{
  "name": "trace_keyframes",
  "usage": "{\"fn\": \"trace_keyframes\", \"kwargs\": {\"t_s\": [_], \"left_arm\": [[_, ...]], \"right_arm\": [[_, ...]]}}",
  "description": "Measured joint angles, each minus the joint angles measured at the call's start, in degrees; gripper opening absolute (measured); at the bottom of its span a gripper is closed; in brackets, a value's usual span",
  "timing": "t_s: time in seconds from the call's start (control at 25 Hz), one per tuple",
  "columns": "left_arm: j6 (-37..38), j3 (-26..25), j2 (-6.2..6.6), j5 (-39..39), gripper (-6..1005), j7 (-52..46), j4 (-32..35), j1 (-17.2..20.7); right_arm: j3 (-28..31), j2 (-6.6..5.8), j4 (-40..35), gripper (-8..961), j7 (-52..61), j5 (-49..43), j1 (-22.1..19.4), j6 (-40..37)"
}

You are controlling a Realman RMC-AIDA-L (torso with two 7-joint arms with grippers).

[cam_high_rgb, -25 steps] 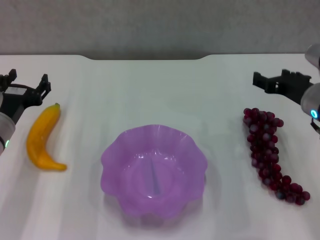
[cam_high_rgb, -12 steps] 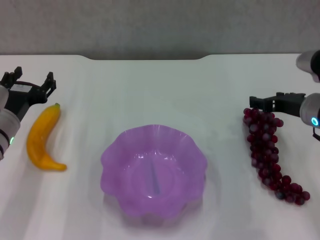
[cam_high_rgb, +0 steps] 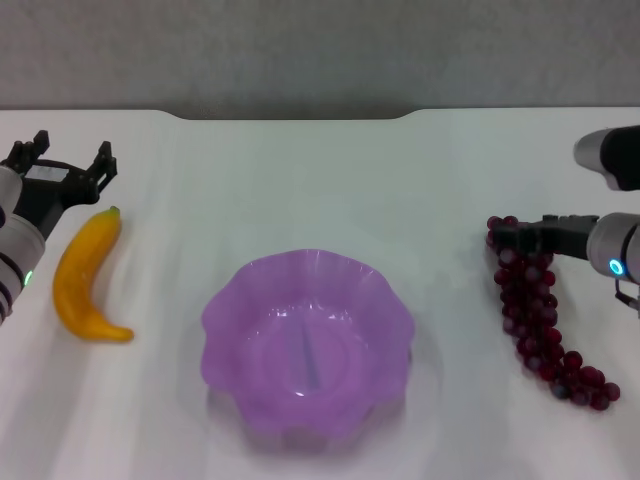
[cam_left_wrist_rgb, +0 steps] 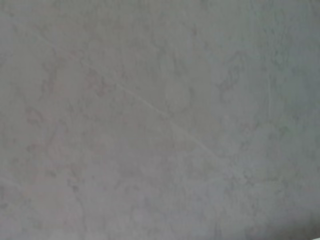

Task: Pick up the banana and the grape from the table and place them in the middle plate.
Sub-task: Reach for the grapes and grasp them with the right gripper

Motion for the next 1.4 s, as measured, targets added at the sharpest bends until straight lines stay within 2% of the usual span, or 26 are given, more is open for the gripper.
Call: {"fn": "trace_keyframes", "kwargs": {"t_s": [0.32,0.76,1.4], "left_arm": [[0.0,0.0,0.0,0.0,819,0.02,0.0,0.14],[0.01,0.0,-0.1,0.0,818,0.01,-0.06,0.25],[0.01,0.05,-0.09,0.0,819,0.0,-0.34,0.55]], "right_arm": [[-3.29,0.11,0.37,807,0.12,4.17,-0.86,-0.71],[-6.55,0.28,1.38,804,1.37,4.55,-1.76,-1.48],[-5.88,-0.09,2.56,801,2.3,4.57,-3.14,-2.98]]}}
